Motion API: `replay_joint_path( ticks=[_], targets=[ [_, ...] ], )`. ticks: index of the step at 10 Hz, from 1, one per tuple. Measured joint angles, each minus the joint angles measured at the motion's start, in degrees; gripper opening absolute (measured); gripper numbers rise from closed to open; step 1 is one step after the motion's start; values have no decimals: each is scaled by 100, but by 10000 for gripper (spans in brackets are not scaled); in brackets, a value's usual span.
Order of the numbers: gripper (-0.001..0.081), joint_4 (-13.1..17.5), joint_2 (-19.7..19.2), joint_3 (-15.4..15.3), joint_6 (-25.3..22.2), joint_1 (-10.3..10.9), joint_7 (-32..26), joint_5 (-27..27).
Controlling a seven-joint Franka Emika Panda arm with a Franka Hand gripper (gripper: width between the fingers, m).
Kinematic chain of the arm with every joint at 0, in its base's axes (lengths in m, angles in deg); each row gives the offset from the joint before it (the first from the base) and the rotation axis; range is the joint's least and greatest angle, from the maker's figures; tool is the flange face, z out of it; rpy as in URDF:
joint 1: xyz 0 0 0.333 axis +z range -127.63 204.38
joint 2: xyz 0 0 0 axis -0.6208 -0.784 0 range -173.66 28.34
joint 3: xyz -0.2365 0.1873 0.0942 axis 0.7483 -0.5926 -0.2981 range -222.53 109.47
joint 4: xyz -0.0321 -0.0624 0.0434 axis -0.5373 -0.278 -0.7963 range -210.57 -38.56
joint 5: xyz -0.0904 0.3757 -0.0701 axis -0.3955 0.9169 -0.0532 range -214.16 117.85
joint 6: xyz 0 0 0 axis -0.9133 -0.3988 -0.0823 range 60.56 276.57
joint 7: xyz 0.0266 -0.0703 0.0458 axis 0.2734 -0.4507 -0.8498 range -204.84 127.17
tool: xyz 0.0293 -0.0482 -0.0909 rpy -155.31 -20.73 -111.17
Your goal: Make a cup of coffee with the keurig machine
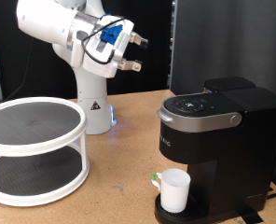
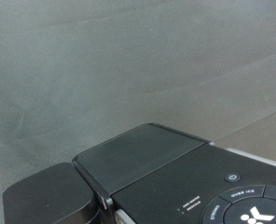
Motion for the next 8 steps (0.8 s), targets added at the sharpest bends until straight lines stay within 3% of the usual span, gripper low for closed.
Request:
replay_joint_path(
  ticks=[1,2,5,7,8],
  targets=[
    [802,-9,-8,-7,13,1,-10,-4],
    [802,14,-9,-69,61,0,-43,-356],
    [802,346,-10,-719,255,-18,486,-2268],
    [802,691,-205,-1023,-76,-25,763,-3394],
    [802,663,-199,-1005,-11,-22,732,-3188]
  ],
)
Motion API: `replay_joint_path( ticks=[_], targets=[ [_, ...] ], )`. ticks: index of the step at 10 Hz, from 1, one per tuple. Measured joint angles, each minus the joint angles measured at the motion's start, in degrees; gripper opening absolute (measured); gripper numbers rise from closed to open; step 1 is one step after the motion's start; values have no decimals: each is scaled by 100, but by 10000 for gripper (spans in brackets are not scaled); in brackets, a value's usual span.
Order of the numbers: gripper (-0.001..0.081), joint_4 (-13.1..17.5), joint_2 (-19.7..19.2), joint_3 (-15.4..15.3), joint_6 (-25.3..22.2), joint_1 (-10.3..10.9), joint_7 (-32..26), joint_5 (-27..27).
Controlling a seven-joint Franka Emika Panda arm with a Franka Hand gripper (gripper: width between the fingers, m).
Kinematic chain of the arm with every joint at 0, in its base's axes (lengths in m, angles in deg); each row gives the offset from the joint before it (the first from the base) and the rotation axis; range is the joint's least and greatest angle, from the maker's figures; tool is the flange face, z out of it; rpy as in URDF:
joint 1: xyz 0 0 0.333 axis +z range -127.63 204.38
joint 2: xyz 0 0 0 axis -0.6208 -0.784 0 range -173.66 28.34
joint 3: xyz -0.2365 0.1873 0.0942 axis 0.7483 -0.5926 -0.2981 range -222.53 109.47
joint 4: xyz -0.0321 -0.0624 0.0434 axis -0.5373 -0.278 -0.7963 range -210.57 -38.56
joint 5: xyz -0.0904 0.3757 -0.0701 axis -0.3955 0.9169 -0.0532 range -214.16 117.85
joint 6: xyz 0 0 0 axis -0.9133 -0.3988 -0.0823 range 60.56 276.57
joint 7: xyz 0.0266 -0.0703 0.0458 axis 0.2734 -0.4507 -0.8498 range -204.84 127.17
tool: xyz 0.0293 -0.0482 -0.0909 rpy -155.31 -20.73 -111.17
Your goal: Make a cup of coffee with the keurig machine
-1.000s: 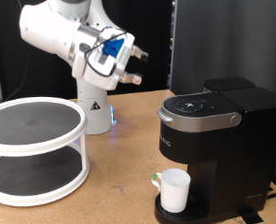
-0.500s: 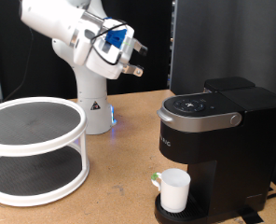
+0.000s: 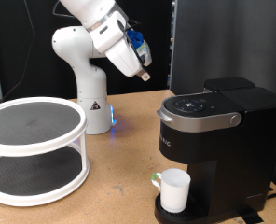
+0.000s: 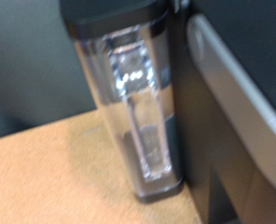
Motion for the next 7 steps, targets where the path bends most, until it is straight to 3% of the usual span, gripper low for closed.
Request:
replay_joint_path(
  ticks=[1,2,6,7],
  targets=[
    [802,-19,2,9,25,1,10,312],
    [802,-38,11,17,127,36,22,1027],
    [802,-69,53,17,573,377,-318,4437],
    [802,-148,47,39,624,419,-492,5022]
  ],
)
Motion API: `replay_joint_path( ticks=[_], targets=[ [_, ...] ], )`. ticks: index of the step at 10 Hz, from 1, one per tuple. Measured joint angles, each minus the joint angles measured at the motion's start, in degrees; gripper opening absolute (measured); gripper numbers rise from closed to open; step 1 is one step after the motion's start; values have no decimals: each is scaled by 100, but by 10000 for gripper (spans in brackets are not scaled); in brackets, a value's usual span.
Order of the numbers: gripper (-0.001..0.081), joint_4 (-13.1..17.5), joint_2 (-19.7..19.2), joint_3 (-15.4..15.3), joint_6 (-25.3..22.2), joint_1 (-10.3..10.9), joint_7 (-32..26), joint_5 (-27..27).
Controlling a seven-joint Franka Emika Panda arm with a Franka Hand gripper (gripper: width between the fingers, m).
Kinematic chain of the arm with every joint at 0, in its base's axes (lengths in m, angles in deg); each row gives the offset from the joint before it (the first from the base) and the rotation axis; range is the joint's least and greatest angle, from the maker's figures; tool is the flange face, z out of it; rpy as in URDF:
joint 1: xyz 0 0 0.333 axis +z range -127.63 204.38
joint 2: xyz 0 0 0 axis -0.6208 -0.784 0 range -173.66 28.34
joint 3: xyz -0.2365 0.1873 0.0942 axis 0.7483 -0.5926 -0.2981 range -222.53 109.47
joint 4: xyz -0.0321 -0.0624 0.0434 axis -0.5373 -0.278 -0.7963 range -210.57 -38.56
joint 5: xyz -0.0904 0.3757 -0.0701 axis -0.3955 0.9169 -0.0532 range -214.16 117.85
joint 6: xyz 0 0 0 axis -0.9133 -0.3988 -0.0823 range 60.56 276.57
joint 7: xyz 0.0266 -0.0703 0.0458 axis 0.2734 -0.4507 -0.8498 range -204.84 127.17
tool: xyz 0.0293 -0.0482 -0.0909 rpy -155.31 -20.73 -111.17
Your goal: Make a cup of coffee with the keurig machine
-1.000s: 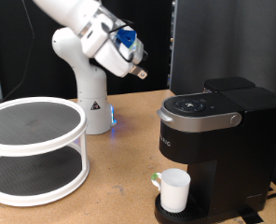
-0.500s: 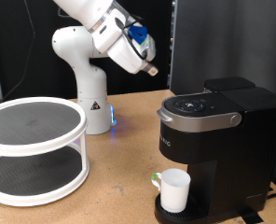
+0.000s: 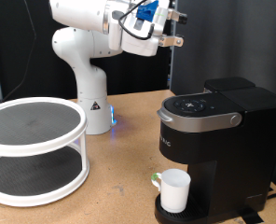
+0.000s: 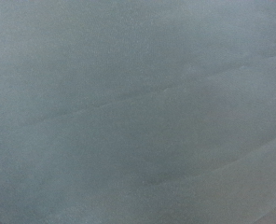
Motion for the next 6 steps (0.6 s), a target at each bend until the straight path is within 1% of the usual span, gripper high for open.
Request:
replay_joint_path(
  ticks=[1,2,3,4,6],
  targets=[
    [802,5,0,-5,-5,-11,36,-264],
    [802,34,-6,-43,-50,-56,506,-1063],
    [802,114,-9,-94,-228,-127,1102,-1951],
    [802,214,-22,-115,-541,-194,1566,-2806],
    [802,529,-113,-109,-1507,-305,2229,-4298]
  ],
)
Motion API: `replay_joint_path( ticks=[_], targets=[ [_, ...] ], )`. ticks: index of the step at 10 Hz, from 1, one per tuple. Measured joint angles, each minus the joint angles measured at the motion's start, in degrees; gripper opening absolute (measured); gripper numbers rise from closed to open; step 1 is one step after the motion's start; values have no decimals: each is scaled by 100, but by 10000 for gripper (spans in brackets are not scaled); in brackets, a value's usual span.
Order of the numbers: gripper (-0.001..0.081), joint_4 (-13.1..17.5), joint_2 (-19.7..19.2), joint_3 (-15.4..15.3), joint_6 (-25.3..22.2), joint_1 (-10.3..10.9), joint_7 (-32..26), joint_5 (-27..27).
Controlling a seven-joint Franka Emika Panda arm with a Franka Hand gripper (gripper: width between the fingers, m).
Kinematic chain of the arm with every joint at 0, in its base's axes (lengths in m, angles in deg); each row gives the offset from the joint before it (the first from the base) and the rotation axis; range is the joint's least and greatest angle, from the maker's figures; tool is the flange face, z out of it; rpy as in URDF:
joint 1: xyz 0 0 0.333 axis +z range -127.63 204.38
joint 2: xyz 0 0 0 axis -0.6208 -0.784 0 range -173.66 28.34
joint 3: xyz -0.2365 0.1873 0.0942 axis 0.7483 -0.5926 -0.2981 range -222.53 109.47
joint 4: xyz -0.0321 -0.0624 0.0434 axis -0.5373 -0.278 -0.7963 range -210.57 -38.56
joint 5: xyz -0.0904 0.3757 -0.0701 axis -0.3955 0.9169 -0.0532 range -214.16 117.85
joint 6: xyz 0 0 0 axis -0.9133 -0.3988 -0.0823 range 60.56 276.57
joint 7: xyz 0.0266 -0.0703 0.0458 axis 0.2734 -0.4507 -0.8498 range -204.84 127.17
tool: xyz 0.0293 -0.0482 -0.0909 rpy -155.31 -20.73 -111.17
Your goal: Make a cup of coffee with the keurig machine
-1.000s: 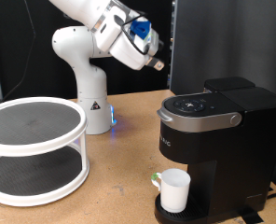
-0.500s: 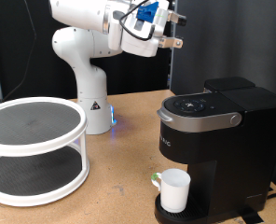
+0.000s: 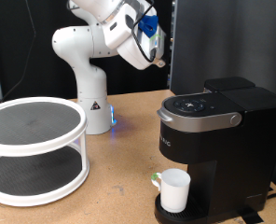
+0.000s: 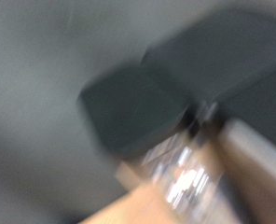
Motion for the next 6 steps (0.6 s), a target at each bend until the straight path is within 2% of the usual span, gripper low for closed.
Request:
replay_joint_path(
  ticks=[1,2,5,6],
  targets=[
    [802,203,-126,-1,-324,-26,195,-419],
    [802,183,-143,-2,-268,-25,179,-368],
    [802,449,-345,-198,-1292,-26,524,-2132],
    [802,536,-438,-269,-1502,-26,618,-2436]
  ],
)
